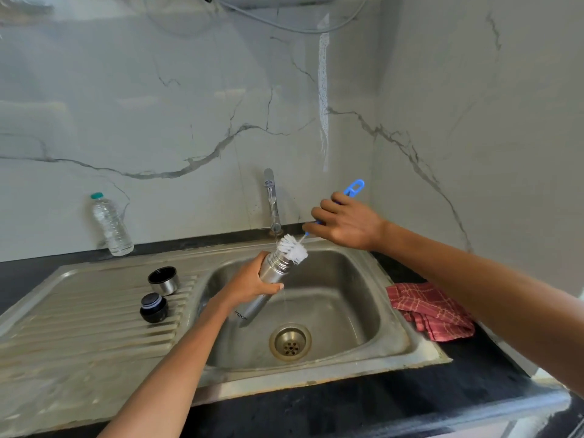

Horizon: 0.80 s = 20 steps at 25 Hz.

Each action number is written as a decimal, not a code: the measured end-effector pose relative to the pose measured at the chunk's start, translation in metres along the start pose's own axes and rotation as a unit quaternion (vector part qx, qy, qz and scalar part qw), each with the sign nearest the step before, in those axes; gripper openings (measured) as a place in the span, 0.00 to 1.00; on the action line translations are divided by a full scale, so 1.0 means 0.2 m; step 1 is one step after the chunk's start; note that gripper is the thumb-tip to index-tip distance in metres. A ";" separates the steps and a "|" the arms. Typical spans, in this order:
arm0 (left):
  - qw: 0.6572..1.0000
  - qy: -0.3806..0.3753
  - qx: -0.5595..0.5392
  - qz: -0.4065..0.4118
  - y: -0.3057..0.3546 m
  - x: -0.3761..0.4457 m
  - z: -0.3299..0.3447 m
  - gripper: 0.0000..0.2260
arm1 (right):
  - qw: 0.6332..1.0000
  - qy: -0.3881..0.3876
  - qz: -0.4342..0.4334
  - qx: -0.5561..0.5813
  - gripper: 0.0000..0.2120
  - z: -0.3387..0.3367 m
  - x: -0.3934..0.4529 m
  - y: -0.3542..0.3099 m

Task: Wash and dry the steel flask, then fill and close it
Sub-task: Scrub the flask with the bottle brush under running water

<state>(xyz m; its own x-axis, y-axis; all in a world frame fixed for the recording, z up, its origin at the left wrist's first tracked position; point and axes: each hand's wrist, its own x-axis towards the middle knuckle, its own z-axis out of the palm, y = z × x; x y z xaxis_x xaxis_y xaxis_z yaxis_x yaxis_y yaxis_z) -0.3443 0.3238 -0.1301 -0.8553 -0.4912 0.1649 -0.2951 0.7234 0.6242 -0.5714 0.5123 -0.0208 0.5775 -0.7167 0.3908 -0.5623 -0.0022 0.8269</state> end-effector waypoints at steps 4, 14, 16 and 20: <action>0.998 0.044 0.048 0.021 0.01 -0.02 0.01 0.33 | 0.966 -0.161 0.041 0.200 0.12 -0.02 0.03 0.04; 0.963 0.123 0.214 0.109 -0.10 -0.04 0.04 0.36 | 0.510 -0.523 0.317 0.605 0.18 -0.06 0.00 0.13; 0.966 0.114 0.208 0.105 -0.09 -0.03 0.03 0.36 | 0.550 -0.487 0.313 0.602 0.17 -0.05 0.01 0.13; 0.995 0.062 0.073 0.033 -0.04 -0.03 -0.01 0.34 | 0.858 -0.329 0.208 0.334 0.20 -0.07 0.02 0.10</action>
<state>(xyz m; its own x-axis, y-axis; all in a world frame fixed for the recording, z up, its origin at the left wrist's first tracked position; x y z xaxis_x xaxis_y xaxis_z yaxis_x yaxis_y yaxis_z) -0.3360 0.3192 -0.1350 -0.8178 -0.4905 0.3010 -0.3068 0.8140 0.4932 -0.5724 0.5192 0.0016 -0.0914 -0.9907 0.1009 -0.9799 0.1075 0.1682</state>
